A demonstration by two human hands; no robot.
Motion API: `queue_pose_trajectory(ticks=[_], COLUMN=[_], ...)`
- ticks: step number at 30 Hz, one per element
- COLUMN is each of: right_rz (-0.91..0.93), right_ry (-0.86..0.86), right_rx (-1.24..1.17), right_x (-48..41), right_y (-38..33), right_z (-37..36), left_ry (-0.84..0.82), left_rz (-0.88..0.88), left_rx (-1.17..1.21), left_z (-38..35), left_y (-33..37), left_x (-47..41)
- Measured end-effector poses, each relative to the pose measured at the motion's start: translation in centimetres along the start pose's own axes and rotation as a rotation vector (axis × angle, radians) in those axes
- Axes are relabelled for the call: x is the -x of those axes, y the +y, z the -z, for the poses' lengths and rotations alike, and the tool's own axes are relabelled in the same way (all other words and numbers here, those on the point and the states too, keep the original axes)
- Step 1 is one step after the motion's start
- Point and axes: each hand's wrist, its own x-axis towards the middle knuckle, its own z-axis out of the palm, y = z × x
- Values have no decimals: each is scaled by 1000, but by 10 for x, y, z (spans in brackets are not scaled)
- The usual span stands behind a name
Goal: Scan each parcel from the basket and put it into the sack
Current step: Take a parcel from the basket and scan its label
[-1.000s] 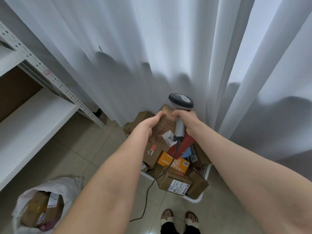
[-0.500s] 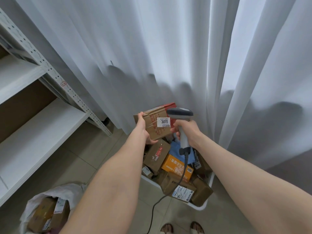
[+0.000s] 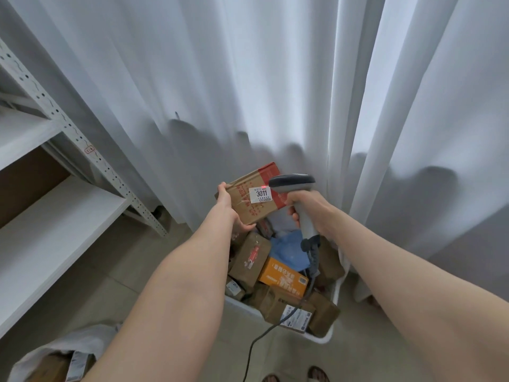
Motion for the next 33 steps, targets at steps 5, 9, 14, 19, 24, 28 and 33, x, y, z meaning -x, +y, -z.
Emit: queue_pose_trajectory(ticks=[5, 9, 14, 19, 24, 28, 33], right_rz=[16, 16, -22, 18, -33, -44, -9], right_ry=[18, 28, 5, 288, 445, 406, 294], right_rx=[78, 87, 65, -330, -402, -426, -378], right_x=[8, 7, 6, -13, -35, -43, -47], right_y=[-5, -3, 3, 4, 6, 7, 8], right_z=[-3, -9, -14, -11, 3, 4, 2], left_ry=[-10, -50, -92, -193, -437, -553, -649], left_rz=[8, 0, 9, -49, -214, -281, -244], left_rx=[-34, -34, -35, -235, -388, -522, -774], left_z=[5, 10, 16, 34, 64, 71, 70], left_y=[3, 4, 3, 0, 10, 22, 26], left_x=[-6, -1, 6, 12, 1, -4, 7])
